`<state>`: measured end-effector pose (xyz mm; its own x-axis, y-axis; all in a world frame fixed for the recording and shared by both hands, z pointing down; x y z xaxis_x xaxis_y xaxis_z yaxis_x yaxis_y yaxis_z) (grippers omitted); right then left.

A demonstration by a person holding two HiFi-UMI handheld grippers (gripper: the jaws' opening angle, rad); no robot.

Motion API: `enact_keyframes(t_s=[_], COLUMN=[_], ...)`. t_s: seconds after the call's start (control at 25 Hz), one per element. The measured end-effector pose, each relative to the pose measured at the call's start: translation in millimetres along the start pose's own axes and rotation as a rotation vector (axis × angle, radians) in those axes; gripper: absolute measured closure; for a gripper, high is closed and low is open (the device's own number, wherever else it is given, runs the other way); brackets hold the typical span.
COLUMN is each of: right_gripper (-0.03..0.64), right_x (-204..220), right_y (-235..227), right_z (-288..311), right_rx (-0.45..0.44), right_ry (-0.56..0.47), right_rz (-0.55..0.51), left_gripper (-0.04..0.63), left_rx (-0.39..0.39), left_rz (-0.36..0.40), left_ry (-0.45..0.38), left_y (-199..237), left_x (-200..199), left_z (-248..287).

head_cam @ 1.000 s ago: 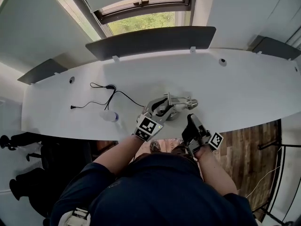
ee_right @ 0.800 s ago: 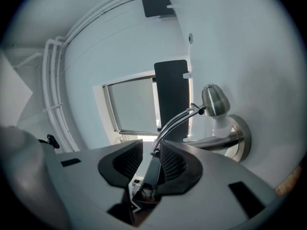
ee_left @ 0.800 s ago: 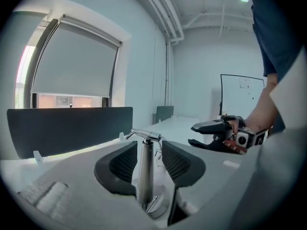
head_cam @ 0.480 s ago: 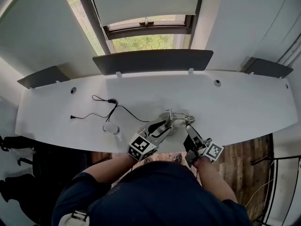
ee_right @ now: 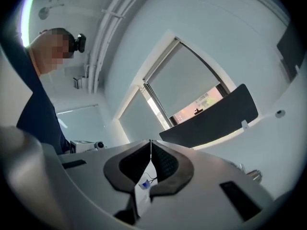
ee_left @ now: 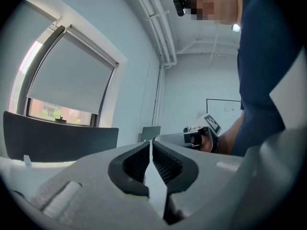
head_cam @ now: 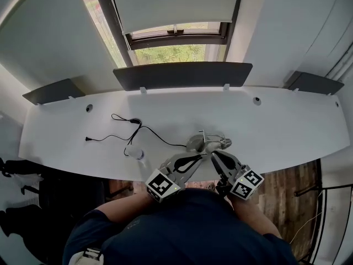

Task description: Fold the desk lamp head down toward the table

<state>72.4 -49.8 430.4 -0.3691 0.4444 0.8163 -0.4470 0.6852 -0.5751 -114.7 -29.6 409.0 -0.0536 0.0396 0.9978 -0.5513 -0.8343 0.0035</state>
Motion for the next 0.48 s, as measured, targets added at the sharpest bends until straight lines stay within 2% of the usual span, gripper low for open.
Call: enact_keyframes(t_s=[0.32, 0.48], right_gripper=[0.604, 0.607], right_x=[3.8, 8.0], right_y=[21.8, 24.6], right_z=[12.2, 14.4], right_rx=[0.006, 0.013], right_ry=[0.077, 0.102], right_rz=[-0.224, -0.268], left_gripper=[0.589, 0.589], left_rx=[0.009, 0.009], left_rz=[-0.005, -0.003], left_ry=[-0.019, -0.02], left_y=[-1.3, -2.9], left_x=[-0.4, -1.2], left_z=[-8.0, -8.6])
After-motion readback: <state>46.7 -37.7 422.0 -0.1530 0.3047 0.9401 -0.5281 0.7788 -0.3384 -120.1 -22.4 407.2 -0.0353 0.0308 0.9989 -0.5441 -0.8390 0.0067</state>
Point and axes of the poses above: the fingertips, and each gripper's own axes: z forward along the fingers, y to its left, x out of its underside, the point moved 9 cm from there along -z, backward along the fingers, and after that the axes turned 5 degrees about z, right-handed, at the moved point
